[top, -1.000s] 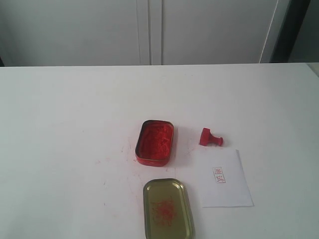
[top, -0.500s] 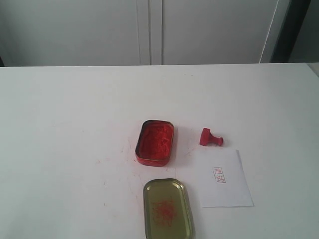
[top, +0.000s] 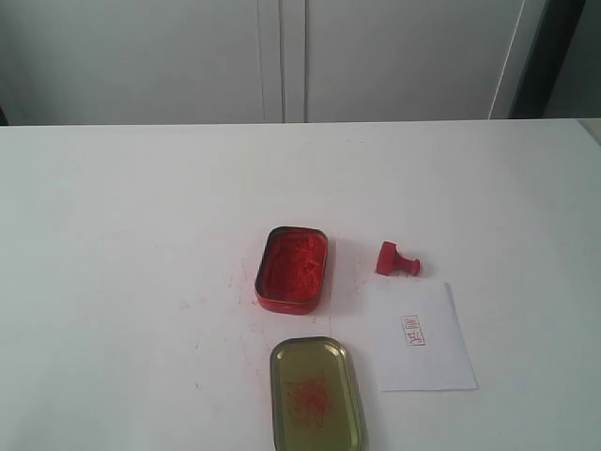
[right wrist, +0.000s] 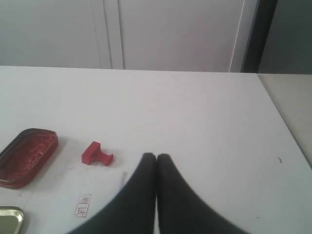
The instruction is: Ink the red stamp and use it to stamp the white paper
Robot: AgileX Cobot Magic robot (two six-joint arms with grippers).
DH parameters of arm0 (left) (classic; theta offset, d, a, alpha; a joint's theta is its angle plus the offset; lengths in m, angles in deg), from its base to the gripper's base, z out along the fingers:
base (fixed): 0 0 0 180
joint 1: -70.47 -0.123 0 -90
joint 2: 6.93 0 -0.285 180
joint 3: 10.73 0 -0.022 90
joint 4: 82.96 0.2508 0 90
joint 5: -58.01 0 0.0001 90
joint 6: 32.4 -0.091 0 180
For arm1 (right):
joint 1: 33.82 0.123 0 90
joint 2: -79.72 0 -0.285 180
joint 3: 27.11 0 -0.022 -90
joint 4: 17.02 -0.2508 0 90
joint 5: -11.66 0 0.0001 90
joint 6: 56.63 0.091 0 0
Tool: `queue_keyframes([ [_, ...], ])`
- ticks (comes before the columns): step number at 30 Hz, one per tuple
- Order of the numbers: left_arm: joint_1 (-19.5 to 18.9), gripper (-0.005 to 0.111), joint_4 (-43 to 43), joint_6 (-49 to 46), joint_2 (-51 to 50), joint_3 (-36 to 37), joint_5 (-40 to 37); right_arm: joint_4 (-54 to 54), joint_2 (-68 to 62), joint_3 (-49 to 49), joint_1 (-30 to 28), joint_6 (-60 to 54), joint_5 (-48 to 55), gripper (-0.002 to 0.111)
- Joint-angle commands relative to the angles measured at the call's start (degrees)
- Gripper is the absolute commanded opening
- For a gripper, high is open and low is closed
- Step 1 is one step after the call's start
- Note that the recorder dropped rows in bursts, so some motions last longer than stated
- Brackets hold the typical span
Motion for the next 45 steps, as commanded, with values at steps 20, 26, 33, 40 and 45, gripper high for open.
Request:
queue_keyframes([
  [20, -0.2, 0.0, -0.1, -0.2, 0.2, 0.2, 0.0, 0.5, 3.0, 2.8, -0.2, -0.5, -0.7, 0.0],
  [26, -0.2, 0.0, -0.1, -0.2, 0.2, 0.2, 0.0, 0.5, 11.1, 7.9, -0.2, -0.5, -4.2, 0.0],
  [33, -0.2, 0.0, -0.1, -0.2, 0.2, 0.2, 0.0, 0.5, 11.5, 16.8, -0.2, -0.5, -9.6, 0.0],
  [40, -0.2, 0.0, -0.1, -0.2, 0.2, 0.2, 0.0, 0.5, 11.5, 25.1, -0.2, -0.5, -14.9, 0.0],
  [45, -0.2, 0.0, -0.1, -0.2, 0.2, 0.2, 0.0, 0.5, 11.5, 26.1, -0.2, -0.5, -16.1, 0.0],
])
